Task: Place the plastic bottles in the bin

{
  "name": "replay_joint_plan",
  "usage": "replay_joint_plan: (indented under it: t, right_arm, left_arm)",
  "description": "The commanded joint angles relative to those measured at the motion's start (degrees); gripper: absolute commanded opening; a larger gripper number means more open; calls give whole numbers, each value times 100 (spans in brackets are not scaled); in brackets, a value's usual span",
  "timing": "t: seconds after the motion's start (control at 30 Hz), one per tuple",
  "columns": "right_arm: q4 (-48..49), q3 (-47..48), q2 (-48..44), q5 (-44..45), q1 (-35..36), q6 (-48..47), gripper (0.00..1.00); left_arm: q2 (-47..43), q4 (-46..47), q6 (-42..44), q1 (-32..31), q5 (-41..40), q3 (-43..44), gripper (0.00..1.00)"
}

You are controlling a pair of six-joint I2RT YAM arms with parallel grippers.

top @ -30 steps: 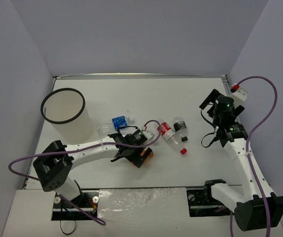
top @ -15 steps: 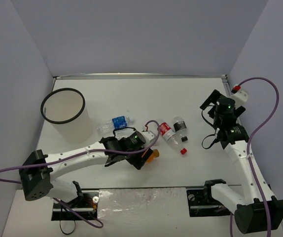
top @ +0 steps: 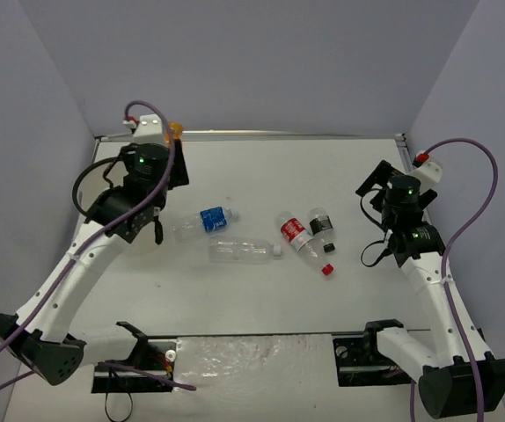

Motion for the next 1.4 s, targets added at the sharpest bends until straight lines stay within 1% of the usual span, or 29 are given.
replay_joint_plan:
  t: [0.0,0.13,0.2,0.27,0.3,0.37,0.43,0.47,0.5,0.53,0.57,0.7,0.73,0.8,0.87,0.97,1.0,1.07,1.1,1.2,1.27,1.33,1.37]
  right_arm:
    - [298,92,140,-166,-33,-76,100]
    - [300,68,142,-133,-33,-61,100]
    - [322,66,140,-131,-33,-44,100]
    - [342,66,170,-140,-33,-50,100]
    - [342,69,181,-137,-33,-53,100]
    - [342,74,200,-131,-33,-56,100]
    - [342,66,192,-132,-33,-41,100]
    - [336,66,187,-137,-33,-36,100]
    - [333,66,184,-140,-33,-33,100]
    - [338,64,181,-138,-33,-33,100]
    - [349,58,176,-132,-33,-33,100]
    - [376,49,209,-148,-33,-16,100]
    - [391,56,231,-170,-33,-15,100]
    - [404,59,281,-204,-33,-27,100]
    - [404,69,338,-222,-33,-36,100]
    - [421,75,380,-284,-33,-27,100]
    - [439,75,386,-290,-33,-32,100]
    - [473,67,403,-290,-33,-33,100]
    - [474,66,411,-313,-33,-56,100]
    - [489,57,405,-349,-25,-76,100]
    - [514,52,357,-380,-24,-120,100]
    - [535,28,300,-413,-24,-159,100]
    - [537,12,275,-413,-24,-164,100]
  left_arm:
    - [-73,-288,-196,997,-314,469,5]
    - [-180,-545,-345,1761,-712,314,5]
    - [-239,-579,-433,2061,-456,203,8]
    - [-265,-570,-460,2393,-136,69,15]
    - [-245,-550,-450,2483,-75,29,21]
    - [-162,-577,-429,2568,75,16,48]
    - [-71,-629,-405,2575,180,39,78]
    - [-38,-635,-362,2576,314,50,87]
    - [-20,-638,-315,2576,391,56,92]
    - [-22,-612,-244,2576,532,57,94]
    - [-27,-550,-149,2576,863,57,97]
    - [-247,-192,232,2567,1415,-62,97]
    - [-354,-56,327,2560,1715,-101,97]
    - [-483,147,712,2523,2159,-108,97]
    - [-520,214,1133,2446,2865,-19,97]
    - [-447,192,1719,2118,3583,197,97]
    - [-386,216,2082,1977,3859,232,97]
    - [-186,299,2502,1818,4834,215,97]
    - [-78,241,2866,1580,5336,292,97]
    - [333,43,3477,1135,5618,371,97]
    - [640,-55,4220,879,5819,364,97]
    - [938,-283,4843,848,6086,570,97]
    - [1132,-454,4999,853,6205,687,97]
